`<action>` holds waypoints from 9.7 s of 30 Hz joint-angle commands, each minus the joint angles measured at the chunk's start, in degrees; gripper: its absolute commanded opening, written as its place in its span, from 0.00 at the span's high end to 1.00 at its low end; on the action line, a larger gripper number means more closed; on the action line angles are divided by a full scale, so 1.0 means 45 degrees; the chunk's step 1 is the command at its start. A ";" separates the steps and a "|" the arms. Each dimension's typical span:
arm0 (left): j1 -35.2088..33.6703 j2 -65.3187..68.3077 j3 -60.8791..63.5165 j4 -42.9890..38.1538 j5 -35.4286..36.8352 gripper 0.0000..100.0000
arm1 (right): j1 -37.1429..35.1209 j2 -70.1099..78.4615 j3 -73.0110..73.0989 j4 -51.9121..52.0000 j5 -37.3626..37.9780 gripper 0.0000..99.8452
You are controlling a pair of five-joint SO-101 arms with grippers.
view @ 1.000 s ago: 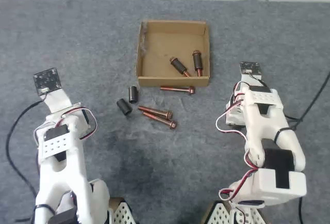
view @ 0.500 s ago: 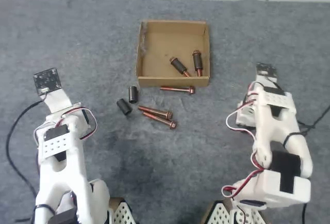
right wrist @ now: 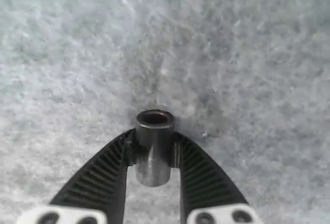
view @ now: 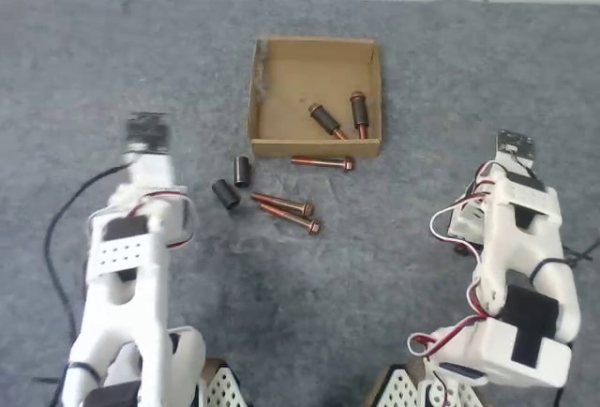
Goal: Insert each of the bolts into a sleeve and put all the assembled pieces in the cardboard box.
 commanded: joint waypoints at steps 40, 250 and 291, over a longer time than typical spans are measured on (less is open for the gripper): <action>0.6974 0.8186 -1.1438 0.9084 -0.9182 0.92 | 0.0225 -0.0713 0.0098 -0.0283 0.0625 0.99; -0.2364 0.0977 -0.0654 0.0195 0.3634 0.99 | -1.0891 -0.0713 1.1917 -3.1306 -0.1192 0.99; 0.5880 0.0899 -0.4562 -0.5177 0.5744 0.99 | -1.1497 0.3155 1.0882 -3.3495 -0.1094 0.99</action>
